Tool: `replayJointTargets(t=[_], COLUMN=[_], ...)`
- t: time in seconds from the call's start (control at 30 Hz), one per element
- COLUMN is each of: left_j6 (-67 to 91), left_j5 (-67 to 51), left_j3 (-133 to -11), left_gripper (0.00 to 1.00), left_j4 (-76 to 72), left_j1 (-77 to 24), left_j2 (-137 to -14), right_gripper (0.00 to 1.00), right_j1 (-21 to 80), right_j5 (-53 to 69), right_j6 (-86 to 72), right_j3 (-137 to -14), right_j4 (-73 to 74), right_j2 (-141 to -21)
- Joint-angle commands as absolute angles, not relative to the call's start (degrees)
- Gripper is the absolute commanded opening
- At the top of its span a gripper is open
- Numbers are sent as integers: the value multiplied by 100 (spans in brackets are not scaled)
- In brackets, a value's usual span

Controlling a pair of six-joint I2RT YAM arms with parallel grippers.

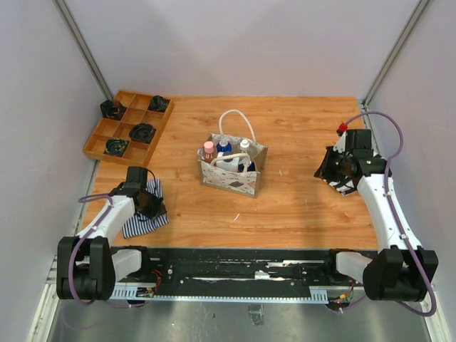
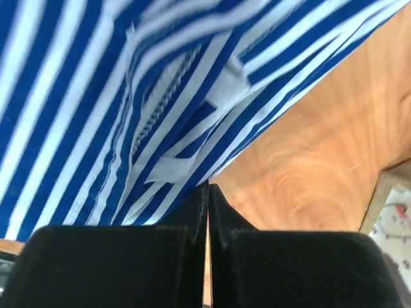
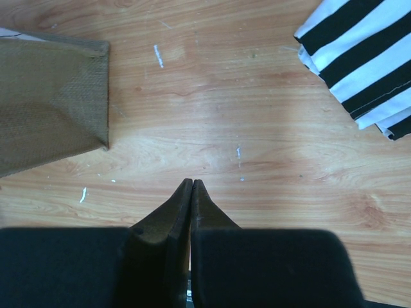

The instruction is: Take the personal care products out of the canvas bag

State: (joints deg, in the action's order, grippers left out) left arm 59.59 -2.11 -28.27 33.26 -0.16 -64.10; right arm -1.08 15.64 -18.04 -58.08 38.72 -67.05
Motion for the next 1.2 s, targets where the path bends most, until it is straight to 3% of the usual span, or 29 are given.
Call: replayJointTargets(t=[0.0,0.3,0.4,0.67,0.87,1.03,1.17], left_j6=[6138,5745,5896,5700,5793,5682,5698], left_j5=[866,520,946,1530,2294,255,-137], left_j3=[-3352,-2936,-2978,-3368,-3868,-3780,-3697], left_gripper=[0,0,0,0,0,0,1], left_j4=[3823,3405,3500,3858,3803,3374,3212], left_j1=[175,1874,2118,3893,3973,3849,2602], left_j2=[-6659,-7915,-7864,-7343,-6297,-5793,-5207], right_gripper=[1,1,1,1,1,1,1], right_j1=[44,53,53,53,65,88,88], right_j5=[1741,2345,2314,2614,2650,1809,1432], right_j6=[-1822,-1835,-1705,-1771,-1937,-2060,-2178], right_j3=[-5596,-5160,-5218,-5237,-5115,-5098,-5306], right_j4=[3896,3977,4096,4080,4053,3913,3846], right_j2=[-6348,-5398,-5246,-5291,-5591,-5821,-6522])
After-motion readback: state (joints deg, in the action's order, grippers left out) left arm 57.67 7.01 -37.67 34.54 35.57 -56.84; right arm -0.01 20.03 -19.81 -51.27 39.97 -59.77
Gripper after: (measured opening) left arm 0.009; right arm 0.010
